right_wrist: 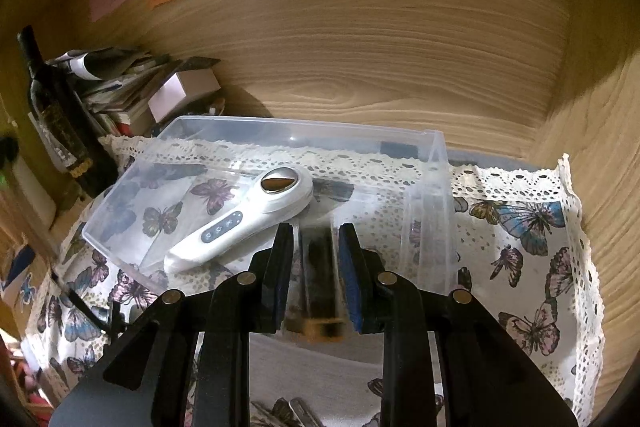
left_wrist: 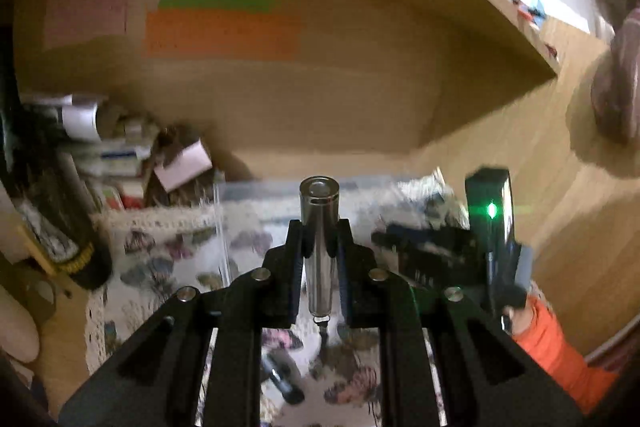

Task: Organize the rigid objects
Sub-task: 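Lower the lighter into the clear box with the right gripper while the left carries the metal tool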

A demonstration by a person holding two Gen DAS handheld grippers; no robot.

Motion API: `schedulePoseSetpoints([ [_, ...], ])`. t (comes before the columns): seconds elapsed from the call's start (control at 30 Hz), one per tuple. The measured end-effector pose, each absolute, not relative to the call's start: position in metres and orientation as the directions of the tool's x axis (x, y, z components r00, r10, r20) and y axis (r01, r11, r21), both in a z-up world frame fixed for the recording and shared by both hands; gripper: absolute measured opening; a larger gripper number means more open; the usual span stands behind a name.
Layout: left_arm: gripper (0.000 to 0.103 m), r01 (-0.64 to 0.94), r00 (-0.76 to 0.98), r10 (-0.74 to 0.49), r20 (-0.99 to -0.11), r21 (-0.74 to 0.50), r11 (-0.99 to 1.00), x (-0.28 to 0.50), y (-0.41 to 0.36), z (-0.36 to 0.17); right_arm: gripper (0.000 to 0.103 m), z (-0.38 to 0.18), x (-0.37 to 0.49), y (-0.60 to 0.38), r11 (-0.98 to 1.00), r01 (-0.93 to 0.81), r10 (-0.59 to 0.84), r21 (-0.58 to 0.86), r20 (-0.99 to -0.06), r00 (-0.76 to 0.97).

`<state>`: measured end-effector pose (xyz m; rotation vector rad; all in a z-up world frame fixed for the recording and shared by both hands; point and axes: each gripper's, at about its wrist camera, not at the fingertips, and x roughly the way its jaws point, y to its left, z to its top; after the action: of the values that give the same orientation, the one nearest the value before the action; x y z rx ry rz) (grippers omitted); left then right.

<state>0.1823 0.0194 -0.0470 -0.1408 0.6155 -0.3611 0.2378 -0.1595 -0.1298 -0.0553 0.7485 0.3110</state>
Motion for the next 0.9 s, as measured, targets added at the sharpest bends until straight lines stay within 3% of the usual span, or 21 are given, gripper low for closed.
schedulePoseSetpoints([
  [0.17, 0.015, 0.233, 0.775, -0.315, -0.548, -0.216, 0.948, 0.204, 0.025, -0.049, 0.021, -0.132, 0.24, -0.155, 0.949, -0.311, 0.262, 0.053, -0.684, 0.681],
  [0.33, 0.015, 0.228, 0.742, -0.337, -0.58, -0.254, 0.94, 0.227, 0.032, -0.069, 0.021, -0.132, 0.238, -0.156, 0.948, -0.314, 0.265, 0.055, -0.684, 0.68],
  [0.5, 0.015, 0.186, 0.708, -0.251, -0.66, -0.169, 0.968, 0.246, 0.028, -0.101, 0.022, -0.133, 0.234, -0.155, 0.945, -0.321, 0.269, 0.055, -0.687, 0.675],
  [0.83, 0.015, 0.176, 0.651, -0.233, -0.722, -0.156, 0.972, 0.248, 0.029, -0.126, 0.047, -0.124, 0.224, -0.15, 0.946, -0.324, 0.255, 0.015, -0.655, 0.712],
  [0.9, 0.021, 0.182, 0.647, -0.242, -0.724, -0.161, 0.97, 0.243, 0.029, -0.124, 0.053, -0.119, 0.218, -0.151, 0.948, -0.318, 0.252, 0.01, -0.637, 0.729],
])
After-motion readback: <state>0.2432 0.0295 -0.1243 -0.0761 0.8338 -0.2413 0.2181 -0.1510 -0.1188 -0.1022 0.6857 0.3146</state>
